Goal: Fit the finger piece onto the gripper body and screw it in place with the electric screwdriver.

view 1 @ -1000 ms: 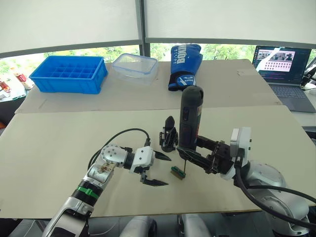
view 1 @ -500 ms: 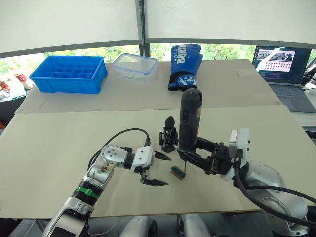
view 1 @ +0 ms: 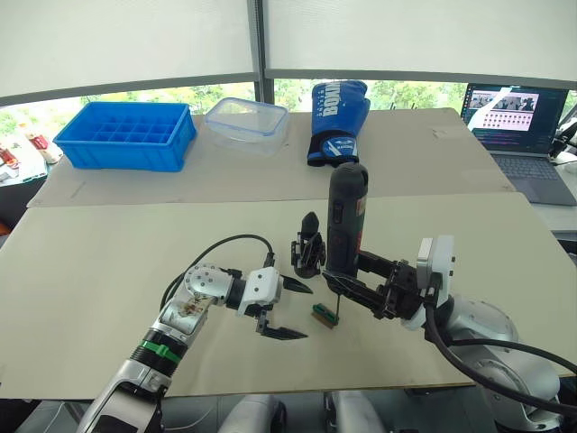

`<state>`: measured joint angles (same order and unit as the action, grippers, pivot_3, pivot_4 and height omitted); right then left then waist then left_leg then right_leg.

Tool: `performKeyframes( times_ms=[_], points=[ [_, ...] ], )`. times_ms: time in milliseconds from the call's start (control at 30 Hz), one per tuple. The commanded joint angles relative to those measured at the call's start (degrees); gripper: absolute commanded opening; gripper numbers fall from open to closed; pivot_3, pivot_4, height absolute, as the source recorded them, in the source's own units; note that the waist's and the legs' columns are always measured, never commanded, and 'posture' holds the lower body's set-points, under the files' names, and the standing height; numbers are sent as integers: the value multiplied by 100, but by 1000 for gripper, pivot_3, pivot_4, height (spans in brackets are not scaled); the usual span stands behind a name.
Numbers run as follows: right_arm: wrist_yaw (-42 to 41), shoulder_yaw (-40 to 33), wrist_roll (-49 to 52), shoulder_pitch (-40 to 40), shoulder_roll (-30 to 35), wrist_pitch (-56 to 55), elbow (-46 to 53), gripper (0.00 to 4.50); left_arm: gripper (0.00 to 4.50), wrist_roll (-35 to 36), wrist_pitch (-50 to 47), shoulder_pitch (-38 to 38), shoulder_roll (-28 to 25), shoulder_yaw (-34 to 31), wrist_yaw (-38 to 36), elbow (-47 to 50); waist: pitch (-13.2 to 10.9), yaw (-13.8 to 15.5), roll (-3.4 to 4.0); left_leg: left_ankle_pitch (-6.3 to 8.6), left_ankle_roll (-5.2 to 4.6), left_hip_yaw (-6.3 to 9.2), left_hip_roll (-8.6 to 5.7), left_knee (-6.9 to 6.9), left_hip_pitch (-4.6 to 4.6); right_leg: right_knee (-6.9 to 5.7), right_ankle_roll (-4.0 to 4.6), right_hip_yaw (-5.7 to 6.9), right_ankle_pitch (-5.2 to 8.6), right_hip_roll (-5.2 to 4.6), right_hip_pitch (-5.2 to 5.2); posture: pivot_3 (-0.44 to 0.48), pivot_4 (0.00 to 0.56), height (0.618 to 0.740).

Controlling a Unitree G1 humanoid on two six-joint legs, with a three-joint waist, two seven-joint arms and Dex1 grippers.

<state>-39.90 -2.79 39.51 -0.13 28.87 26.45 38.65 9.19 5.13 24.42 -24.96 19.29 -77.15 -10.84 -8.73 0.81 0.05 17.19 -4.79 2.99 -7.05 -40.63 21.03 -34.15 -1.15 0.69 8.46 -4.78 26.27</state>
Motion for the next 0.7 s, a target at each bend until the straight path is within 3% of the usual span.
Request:
performKeyframes(
  times_ms=[33,700],
  points=[
    [-47,-79,90,-124,-33,-233,159,1912,4500,56,138,59,21,-10,7,93,0,0,0,0,0,0,0,0,0,0,0,0,0,0,0,0,150,740],
    [-52,-19,40,-127,-48,-240,147,1912,4500,50,137,62,23,-25,36,91,0,0,0,0,0,0,0,0,0,0,0,0,0,0,0,0,150,740]
  ],
)
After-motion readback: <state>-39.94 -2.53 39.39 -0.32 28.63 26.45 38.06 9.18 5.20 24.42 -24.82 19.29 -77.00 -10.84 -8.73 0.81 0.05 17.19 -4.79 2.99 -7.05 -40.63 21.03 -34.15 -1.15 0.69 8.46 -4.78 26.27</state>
